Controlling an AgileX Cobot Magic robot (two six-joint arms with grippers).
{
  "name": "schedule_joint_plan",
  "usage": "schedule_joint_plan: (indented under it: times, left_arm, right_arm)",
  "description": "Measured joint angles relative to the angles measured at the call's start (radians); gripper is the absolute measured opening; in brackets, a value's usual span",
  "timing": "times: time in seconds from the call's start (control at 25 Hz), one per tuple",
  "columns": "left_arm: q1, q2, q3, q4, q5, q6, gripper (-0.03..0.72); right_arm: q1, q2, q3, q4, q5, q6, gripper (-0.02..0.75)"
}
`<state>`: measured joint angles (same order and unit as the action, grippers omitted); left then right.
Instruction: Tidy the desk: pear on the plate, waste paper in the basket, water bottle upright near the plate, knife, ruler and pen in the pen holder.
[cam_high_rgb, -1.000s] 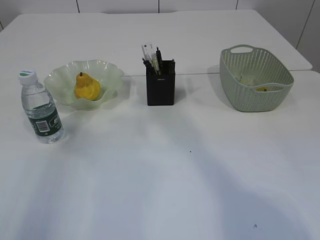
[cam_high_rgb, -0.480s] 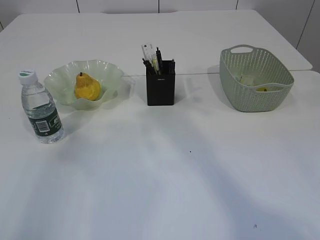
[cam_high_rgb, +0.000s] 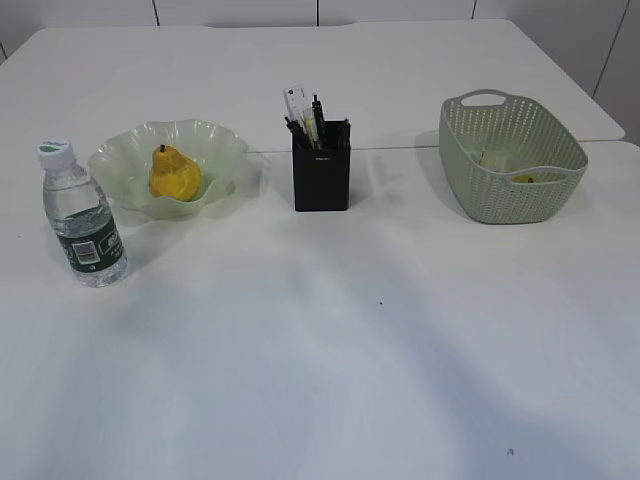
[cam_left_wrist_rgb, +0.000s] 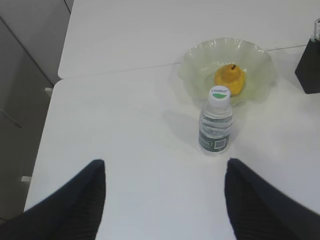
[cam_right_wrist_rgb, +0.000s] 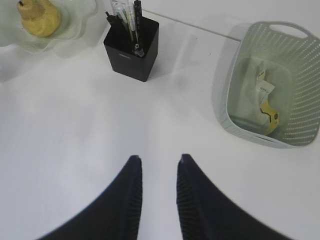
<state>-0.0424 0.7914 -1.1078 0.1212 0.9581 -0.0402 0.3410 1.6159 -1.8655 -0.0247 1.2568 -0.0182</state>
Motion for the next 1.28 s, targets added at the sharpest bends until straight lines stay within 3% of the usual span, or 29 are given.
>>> schedule_joint_plan:
  times: [1.28]
  left_arm:
    - [0.0,-0.11,0.0,0.038,0.026,-0.015,0.526]
  right_arm:
    - [0.0,0.0,0.0,0.049,-0.009,-0.022,0.213]
